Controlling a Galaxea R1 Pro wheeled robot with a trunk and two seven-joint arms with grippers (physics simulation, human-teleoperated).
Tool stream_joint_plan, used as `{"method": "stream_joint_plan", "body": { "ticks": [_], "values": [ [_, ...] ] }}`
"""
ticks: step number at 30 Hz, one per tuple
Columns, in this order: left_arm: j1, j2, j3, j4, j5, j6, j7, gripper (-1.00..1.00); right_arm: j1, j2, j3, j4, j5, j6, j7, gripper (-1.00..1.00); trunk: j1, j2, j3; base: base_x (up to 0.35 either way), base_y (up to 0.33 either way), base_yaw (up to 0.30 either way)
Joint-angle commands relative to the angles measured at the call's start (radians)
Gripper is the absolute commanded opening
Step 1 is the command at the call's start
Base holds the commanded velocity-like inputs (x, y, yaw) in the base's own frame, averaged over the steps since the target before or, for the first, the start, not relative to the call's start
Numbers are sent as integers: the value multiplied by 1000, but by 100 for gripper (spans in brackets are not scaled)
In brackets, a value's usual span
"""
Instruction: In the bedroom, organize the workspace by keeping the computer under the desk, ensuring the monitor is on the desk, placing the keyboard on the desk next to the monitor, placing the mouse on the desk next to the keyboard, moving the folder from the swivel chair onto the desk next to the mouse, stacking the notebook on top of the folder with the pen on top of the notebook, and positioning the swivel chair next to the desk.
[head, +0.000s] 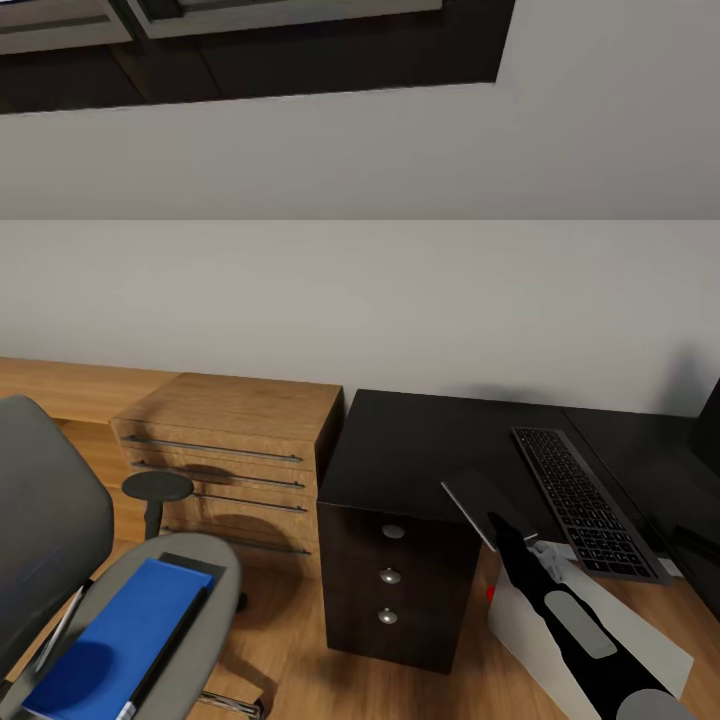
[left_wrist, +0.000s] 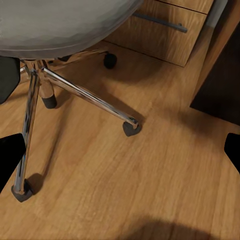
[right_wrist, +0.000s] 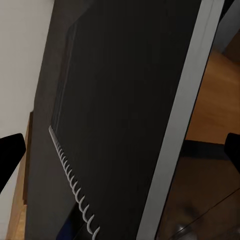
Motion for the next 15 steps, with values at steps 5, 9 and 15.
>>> {"method": "stream_joint_plan", "body": {
  "ticks": [5,9,15],
  "values": [
    [-1,0,5,0,6,-2,-9,100,-1,-2,4,0,-10,0,3,100,0,-1,-1,0,0,0],
    [-1,0,5,0,6,-2,-9,100,-1,-3,4,0,-10,0,3,100,0,-1,-1,-76,0,0],
    [-1,0,5,0,6,-2,-9,100,-1,-2,4,0,-10,0,4,100,0,-1,-1,-237,0,0]
  ]
}}
